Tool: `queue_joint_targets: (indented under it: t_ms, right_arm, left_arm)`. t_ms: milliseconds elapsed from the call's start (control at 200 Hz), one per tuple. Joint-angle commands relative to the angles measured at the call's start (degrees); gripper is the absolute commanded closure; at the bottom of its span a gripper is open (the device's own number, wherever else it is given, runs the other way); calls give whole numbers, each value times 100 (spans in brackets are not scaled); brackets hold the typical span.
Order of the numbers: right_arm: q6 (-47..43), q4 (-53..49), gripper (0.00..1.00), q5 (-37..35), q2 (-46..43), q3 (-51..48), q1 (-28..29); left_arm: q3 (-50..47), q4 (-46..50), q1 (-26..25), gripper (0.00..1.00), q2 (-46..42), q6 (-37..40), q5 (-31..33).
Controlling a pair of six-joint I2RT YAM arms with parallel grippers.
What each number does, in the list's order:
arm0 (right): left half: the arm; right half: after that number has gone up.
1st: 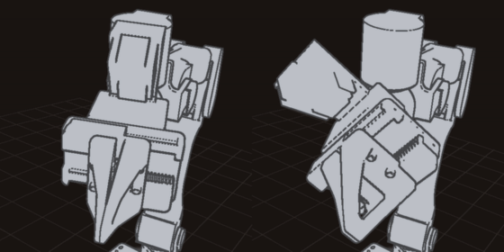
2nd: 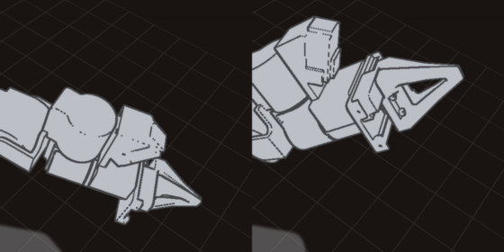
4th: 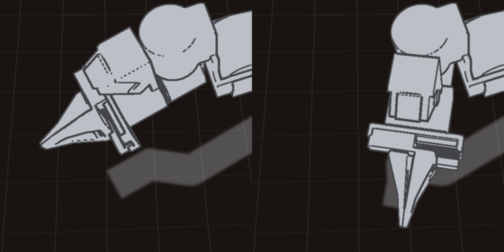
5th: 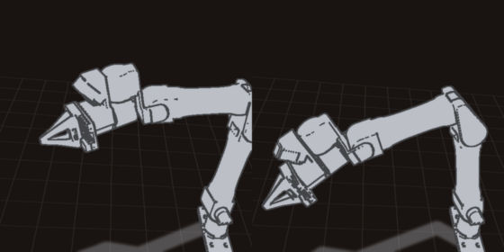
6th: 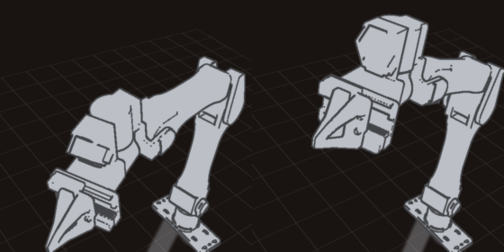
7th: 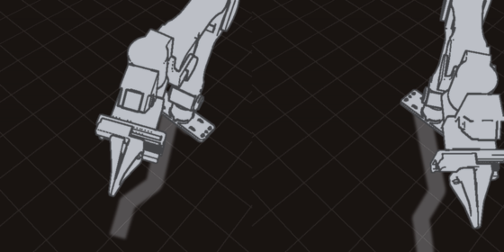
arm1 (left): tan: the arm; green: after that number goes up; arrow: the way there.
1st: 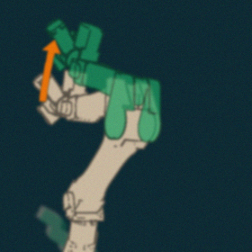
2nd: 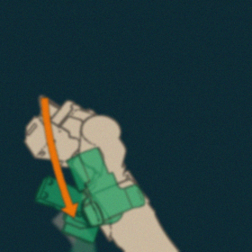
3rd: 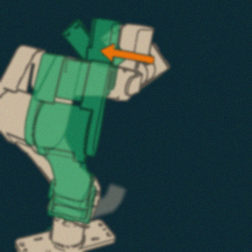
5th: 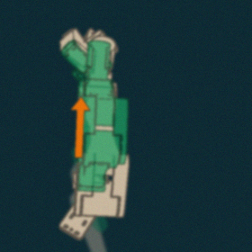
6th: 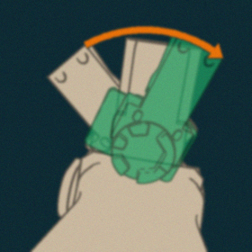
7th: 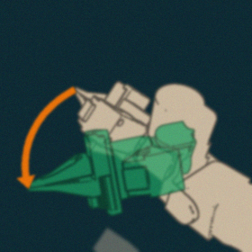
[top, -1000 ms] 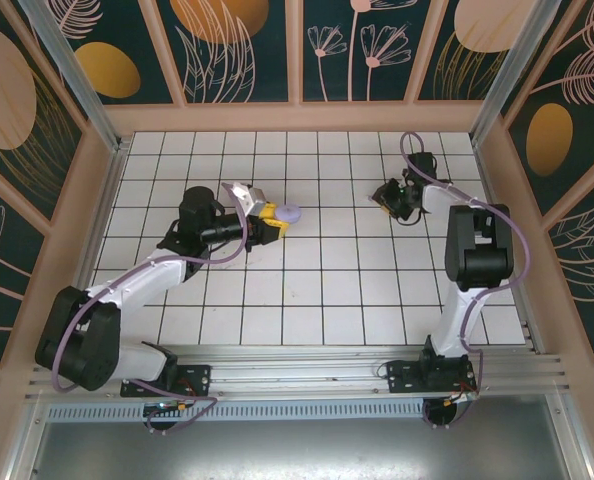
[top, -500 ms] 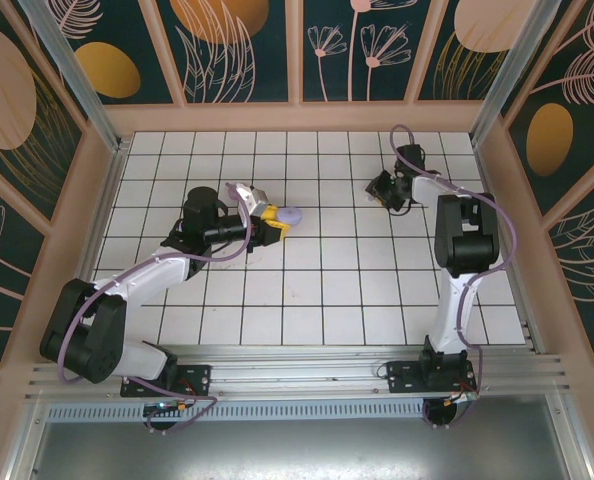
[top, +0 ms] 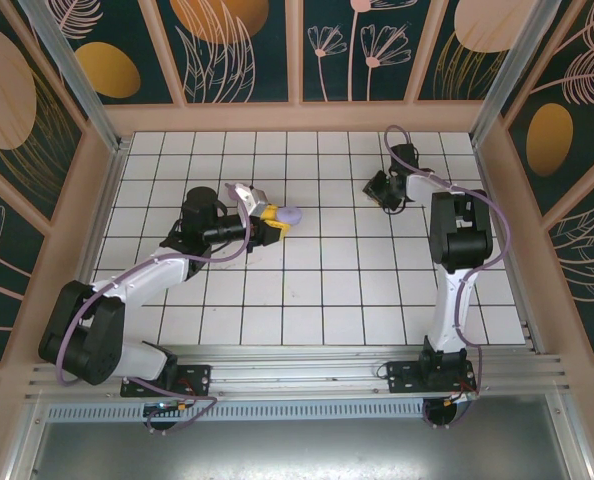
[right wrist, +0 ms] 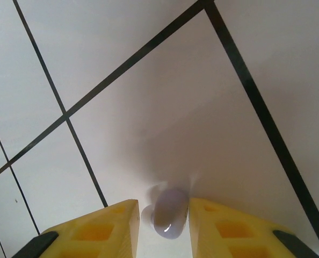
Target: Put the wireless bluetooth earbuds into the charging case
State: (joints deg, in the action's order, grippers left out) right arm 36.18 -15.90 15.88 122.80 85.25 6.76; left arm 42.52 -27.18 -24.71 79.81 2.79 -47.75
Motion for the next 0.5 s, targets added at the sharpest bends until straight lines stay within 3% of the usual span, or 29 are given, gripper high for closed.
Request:
queue_joint_targets:
  t_ms: [0, 495]
  right_arm:
    - [9, -215, 71, -164, 194, 255, 28]
    - [-916, -1263, 84, -681, 508, 957, 353]
  left_arm:
    - [-37, -80, -7, 100, -137, 120, -76]
    - [-50, 84, -7, 100, -262, 222, 57]
